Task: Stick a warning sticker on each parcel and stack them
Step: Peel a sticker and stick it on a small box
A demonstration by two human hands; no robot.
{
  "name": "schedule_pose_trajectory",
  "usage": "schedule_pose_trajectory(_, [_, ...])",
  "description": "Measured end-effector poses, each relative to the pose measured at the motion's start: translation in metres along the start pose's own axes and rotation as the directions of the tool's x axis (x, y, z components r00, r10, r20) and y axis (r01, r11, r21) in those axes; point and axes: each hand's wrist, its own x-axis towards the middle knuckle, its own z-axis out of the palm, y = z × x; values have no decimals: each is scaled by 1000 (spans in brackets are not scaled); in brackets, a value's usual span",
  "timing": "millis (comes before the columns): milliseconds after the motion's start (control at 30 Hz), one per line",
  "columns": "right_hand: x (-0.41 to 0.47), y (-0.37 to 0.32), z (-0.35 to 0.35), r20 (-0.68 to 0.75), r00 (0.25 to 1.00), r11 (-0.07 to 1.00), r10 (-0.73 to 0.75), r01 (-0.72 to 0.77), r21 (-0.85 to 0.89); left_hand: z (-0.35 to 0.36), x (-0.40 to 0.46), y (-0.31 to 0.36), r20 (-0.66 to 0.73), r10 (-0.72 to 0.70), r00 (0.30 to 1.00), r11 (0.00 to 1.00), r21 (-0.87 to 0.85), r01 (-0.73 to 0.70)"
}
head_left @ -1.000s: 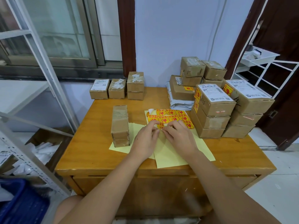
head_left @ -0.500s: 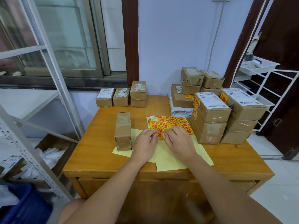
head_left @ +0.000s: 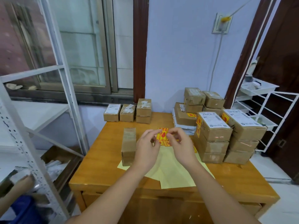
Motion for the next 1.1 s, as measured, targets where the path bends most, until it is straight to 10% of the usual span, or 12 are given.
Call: schedule_pose_trajectory(1100, [69, -23, 123, 234, 957, 978, 173, -139, -155, -102, 47, -92, 100, -281, 955, 905, 359, 228])
